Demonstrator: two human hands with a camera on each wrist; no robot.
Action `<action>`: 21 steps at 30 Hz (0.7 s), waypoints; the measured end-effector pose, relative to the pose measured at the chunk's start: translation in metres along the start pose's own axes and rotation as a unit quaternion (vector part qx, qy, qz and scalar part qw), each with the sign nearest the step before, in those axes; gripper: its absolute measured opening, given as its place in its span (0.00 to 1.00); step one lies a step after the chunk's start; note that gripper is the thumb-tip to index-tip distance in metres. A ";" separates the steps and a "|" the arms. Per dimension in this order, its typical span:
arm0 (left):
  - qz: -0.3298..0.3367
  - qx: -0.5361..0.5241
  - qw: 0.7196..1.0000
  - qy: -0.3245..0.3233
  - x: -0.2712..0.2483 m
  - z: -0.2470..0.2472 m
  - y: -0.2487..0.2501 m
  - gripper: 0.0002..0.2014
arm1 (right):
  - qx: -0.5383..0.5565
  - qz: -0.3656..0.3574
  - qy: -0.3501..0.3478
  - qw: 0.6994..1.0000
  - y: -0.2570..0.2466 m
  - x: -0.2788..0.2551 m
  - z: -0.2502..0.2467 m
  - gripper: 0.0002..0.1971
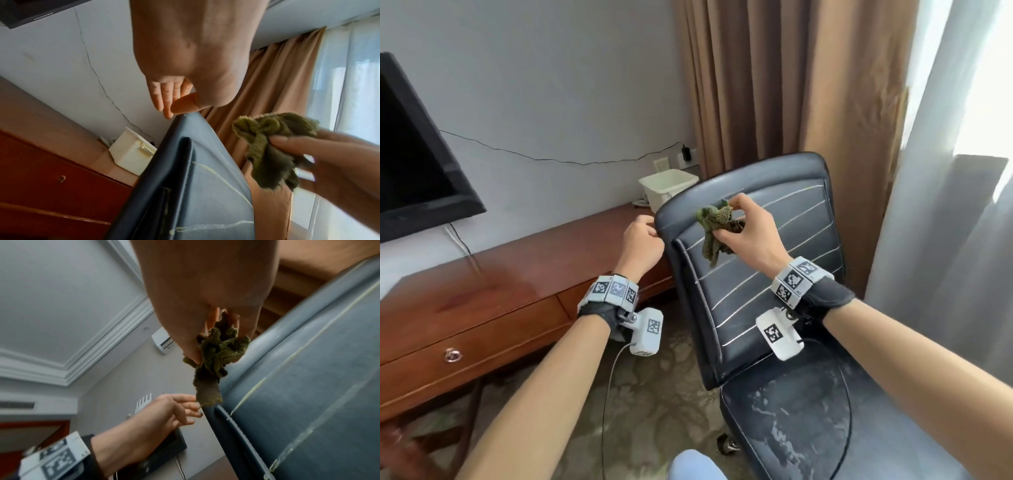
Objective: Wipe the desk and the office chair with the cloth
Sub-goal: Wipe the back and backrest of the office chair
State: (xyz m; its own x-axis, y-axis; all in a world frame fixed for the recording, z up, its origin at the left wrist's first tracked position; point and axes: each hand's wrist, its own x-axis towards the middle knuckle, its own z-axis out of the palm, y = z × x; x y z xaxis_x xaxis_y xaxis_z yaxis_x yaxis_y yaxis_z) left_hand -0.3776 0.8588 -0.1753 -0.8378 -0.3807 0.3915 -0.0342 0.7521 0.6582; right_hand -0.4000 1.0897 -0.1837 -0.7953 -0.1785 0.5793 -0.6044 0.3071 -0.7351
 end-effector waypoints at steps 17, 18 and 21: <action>0.013 -0.226 0.972 -0.063 -0.026 -0.042 -0.059 0.39 | -0.153 -0.187 -0.022 0.970 -0.024 -0.006 0.117 0.20; 0.010 -0.228 0.972 -0.064 -0.027 -0.043 -0.060 0.38 | -0.171 -0.203 -0.022 0.964 -0.021 -0.019 0.122 0.20; 0.008 -0.238 0.969 -0.058 -0.029 -0.048 -0.051 0.33 | -0.165 -0.212 -0.035 0.963 -0.023 -0.031 0.119 0.21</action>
State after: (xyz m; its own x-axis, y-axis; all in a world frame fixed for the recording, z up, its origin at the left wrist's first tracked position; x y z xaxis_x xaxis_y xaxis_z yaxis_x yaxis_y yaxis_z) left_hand -0.3254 0.8051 -0.1893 -0.8927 -0.2868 0.3476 0.2122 0.4128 0.8858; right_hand -0.3666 0.9768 -0.2267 -0.4895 -0.4119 0.7686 -0.8366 0.4706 -0.2805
